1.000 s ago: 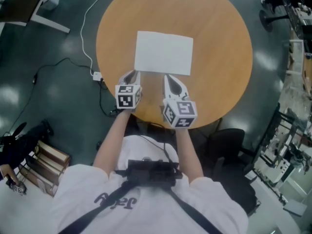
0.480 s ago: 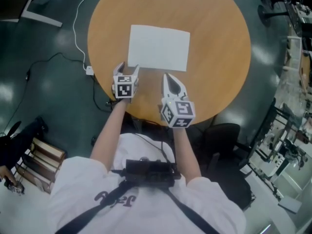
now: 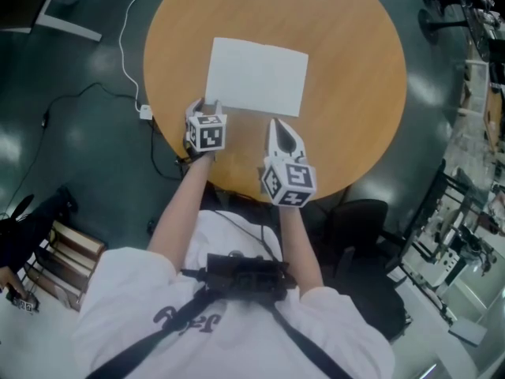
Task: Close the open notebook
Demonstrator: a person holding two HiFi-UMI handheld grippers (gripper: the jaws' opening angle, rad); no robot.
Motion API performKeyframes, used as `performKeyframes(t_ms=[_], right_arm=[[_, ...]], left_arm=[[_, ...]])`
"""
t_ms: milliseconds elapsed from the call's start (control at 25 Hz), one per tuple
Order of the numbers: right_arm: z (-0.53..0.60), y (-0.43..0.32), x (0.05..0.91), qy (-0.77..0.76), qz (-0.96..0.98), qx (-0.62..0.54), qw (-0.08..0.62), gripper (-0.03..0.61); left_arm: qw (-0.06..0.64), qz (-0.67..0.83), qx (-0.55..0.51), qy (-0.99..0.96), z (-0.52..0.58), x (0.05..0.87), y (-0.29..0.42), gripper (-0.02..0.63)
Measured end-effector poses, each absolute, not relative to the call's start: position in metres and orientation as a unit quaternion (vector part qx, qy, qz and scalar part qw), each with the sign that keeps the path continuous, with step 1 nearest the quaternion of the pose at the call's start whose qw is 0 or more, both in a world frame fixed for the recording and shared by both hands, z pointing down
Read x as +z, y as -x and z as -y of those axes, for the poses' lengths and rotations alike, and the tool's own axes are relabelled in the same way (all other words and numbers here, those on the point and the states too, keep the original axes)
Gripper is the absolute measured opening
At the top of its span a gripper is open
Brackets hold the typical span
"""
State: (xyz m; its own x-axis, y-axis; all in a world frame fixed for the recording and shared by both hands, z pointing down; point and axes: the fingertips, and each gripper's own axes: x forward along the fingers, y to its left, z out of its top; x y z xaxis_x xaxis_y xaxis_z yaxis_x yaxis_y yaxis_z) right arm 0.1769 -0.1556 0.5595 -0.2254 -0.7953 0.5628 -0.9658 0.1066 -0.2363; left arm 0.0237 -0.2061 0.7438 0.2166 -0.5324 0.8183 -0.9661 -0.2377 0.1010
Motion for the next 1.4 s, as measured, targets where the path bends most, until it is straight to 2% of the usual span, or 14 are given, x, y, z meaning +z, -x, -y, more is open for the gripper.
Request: performKeyframes(t_ms=[160, 520, 760, 1400], right_arm=[[0.156, -0.178, 0.559, -0.612, 0.725, 0.276, 0.154, 0.015], [0.156, -0.194, 0.559, -0.63, 0.712, 0.261, 0.169, 0.015], [0.154, -0.215, 0.569, -0.643, 0.697, 0.264, 0.175, 0.015], [0.148, -0.227, 0.562, -0.663, 0.688, 0.255, 0.152, 0.015]], left_arm=[[0.337, 0.528, 0.349, -0.697, 0.204, 0.751, -0.019, 0.172], [0.36, 0.538, 0.328, -0.688, 0.22, 0.743, -0.013, 0.096], [0.417, 0.538, 0.263, -0.684, 0.219, 0.747, -0.012, 0.044], [0.351, 0.479, 0.209, -0.777, 0.222, 0.673, -0.04, 0.028]])
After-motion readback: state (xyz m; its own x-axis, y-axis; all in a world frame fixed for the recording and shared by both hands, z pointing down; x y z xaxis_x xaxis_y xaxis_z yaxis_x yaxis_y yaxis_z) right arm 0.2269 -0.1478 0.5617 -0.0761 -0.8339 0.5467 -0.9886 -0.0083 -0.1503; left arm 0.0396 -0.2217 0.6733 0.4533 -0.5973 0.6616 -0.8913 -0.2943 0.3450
